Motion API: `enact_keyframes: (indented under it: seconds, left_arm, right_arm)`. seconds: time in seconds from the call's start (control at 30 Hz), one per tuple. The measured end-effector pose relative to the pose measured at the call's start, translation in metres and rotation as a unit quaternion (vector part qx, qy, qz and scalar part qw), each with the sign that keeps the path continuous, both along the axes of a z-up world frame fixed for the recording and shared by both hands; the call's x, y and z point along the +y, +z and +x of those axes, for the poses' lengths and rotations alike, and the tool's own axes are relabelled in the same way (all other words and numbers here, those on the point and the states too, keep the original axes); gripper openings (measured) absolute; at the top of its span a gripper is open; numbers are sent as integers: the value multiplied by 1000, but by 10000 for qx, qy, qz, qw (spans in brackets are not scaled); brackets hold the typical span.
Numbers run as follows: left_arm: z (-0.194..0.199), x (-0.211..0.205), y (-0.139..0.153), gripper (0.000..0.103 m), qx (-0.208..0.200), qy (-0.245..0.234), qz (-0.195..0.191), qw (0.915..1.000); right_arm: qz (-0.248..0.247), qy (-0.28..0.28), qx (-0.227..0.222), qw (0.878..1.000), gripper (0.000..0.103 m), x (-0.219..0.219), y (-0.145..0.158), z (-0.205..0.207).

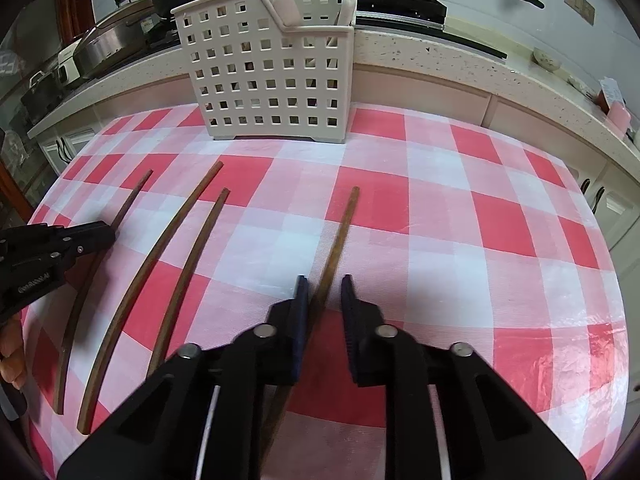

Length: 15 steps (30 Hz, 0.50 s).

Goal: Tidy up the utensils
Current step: 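Close the left gripper on a chopstick while the right gripper grasps another, then lift both held chopsticks upright and carry them over the white caddy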

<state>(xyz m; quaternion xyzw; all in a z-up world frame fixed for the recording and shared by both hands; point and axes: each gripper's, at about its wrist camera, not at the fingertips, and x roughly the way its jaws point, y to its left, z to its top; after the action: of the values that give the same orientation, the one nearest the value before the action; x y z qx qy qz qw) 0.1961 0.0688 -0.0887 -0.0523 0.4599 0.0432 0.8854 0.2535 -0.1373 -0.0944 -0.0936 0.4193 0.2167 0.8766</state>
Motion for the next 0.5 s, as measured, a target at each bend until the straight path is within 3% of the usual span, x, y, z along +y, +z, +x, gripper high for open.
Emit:
enact_keyframes:
  seconds: [0.27, 0.5]
  left_arm:
    - [-2, 3, 5, 8, -3, 39, -109, 9999]
    - [-24, 0, 43, 7, -423, 7, -24, 9991]
  right_arm:
    - [157, 15, 37, 9999, 8, -5, 4, 1]
    - [290, 45, -215, 9993, 8, -14, 33, -13]
